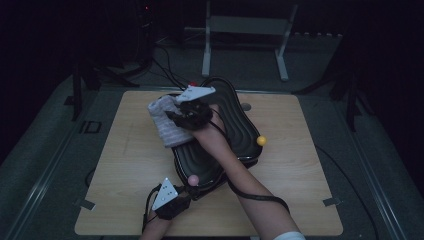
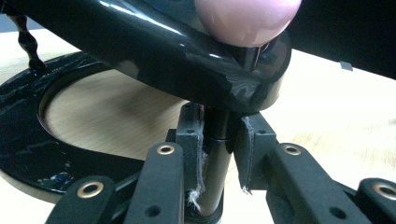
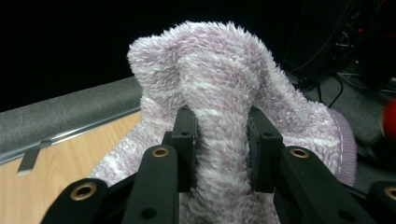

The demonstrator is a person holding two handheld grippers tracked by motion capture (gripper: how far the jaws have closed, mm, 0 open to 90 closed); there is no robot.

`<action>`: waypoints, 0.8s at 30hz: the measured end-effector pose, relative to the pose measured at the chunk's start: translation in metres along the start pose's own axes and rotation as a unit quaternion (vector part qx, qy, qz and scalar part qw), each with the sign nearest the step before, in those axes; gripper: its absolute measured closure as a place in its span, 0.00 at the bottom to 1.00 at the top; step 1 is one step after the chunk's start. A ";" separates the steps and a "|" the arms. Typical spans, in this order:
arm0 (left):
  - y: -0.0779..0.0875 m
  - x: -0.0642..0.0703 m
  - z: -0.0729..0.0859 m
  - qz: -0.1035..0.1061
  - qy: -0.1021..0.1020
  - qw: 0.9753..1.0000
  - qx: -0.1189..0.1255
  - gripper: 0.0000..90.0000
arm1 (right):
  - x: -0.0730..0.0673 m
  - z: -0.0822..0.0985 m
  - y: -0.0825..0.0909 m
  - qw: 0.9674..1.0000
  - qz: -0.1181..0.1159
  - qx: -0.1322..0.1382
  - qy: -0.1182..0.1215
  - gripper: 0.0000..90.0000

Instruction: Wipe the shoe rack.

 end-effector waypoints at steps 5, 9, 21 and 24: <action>0.001 0.000 0.000 0.002 -0.004 1.000 -0.001 0.82 | 0.006 -0.016 -0.025 1.000 0.010 0.004 -0.017 0.76; 0.002 -0.001 0.000 0.001 -0.001 1.000 0.000 0.82 | 0.004 -0.003 -0.047 0.999 0.014 -0.025 -0.017 0.77; 0.002 -0.001 0.000 -0.003 -0.002 1.000 -0.004 0.82 | -0.019 0.042 -0.019 0.999 0.023 -0.030 -0.007 0.77; 0.002 -0.001 0.000 -0.004 -0.002 1.000 -0.004 0.82 | -0.022 0.053 -0.012 0.999 0.024 -0.029 -0.007 0.77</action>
Point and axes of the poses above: each handheld gripper's, and its own axes: y roughly backward along the jaws, z roughly out of its underside, x roughly to its right, the point moved 3 cm from there along -y, roughly forward along the jaws, and after that the axes turned 6 degrees about -z, right-handed, at the moved point
